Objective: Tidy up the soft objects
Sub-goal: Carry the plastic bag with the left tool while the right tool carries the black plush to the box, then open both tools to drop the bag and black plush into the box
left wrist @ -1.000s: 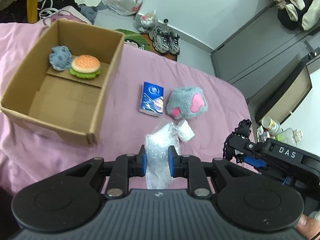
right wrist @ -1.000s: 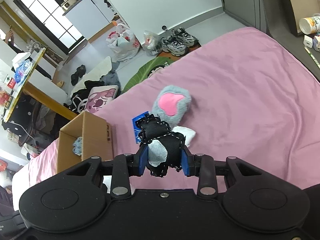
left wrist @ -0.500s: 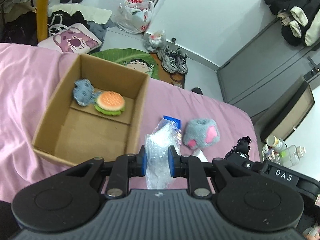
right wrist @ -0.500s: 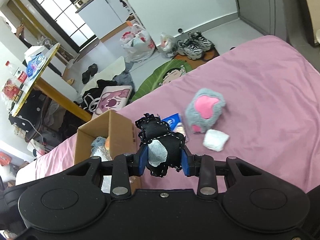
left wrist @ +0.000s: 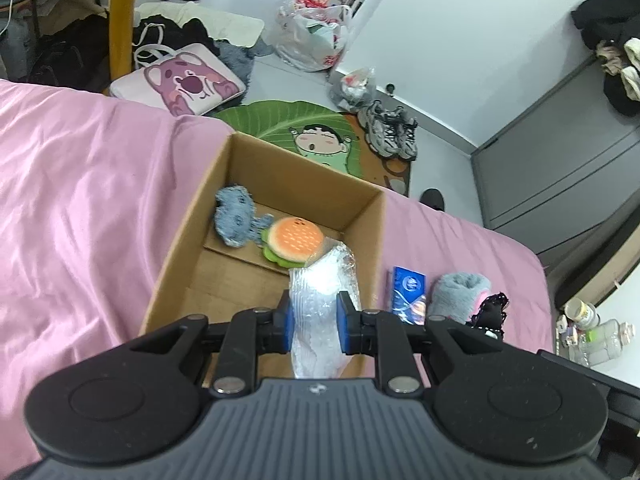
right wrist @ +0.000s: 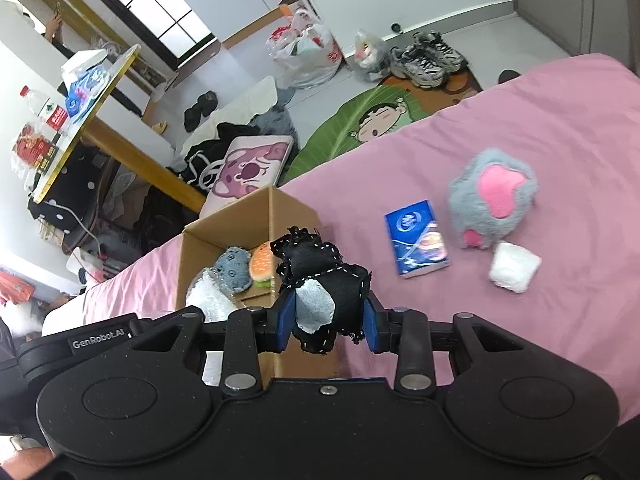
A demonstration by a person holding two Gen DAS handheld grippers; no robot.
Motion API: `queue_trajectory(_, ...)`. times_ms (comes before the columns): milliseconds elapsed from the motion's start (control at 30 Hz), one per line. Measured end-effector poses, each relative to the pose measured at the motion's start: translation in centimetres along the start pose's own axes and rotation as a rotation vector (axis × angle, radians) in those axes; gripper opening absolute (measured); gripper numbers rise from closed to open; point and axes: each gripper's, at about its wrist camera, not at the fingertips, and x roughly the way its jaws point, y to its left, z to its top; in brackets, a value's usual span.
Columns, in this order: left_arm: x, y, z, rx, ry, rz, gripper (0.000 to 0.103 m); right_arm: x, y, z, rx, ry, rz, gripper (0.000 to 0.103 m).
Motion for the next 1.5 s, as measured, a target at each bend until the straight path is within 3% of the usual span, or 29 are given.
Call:
queue_trajectory(600,2.2,2.4,3.9,-0.019,-0.005,0.081,0.021,4.4,5.3,1.7,-0.043,0.077,0.062,0.036)
queue_trajectory(733,1.7,2.6,4.7,-0.025,-0.016,0.121,0.029,5.2,6.0,1.9,-0.035,0.1,0.087,0.045)
queue_trajectory(800,1.2,2.7,4.9,-0.034,-0.019,0.118,0.042,5.5,6.3,1.9,-0.037,0.114,0.099,0.048)
queue_trajectory(1033,-0.8,2.1,4.4,-0.034,-0.051,0.135,0.058,4.8,5.8,1.6,-0.024,0.119,0.122,0.052)
queue_trajectory(1167,-1.4,1.5,3.7,-0.038,-0.046,0.134,0.074,3.3,4.6,1.6,-0.03,0.097,0.124,0.056)
queue_trajectory(1367,-2.4,0.0,2.3,-0.038,-0.039,0.136,0.081,0.5,1.9,1.9,-0.033,0.05,0.103,0.07)
queue_trajectory(1433,-2.7,-0.8,1.8,-0.021,-0.044,0.14,0.085,-0.5,0.7,2.0,-0.032,0.031,0.091,0.081)
queue_trajectory(1500,-2.9,-1.6,1.3,-0.008,-0.049,0.147,0.085,-1.3,-0.3,2.2,-0.036,0.009,0.08,0.083)
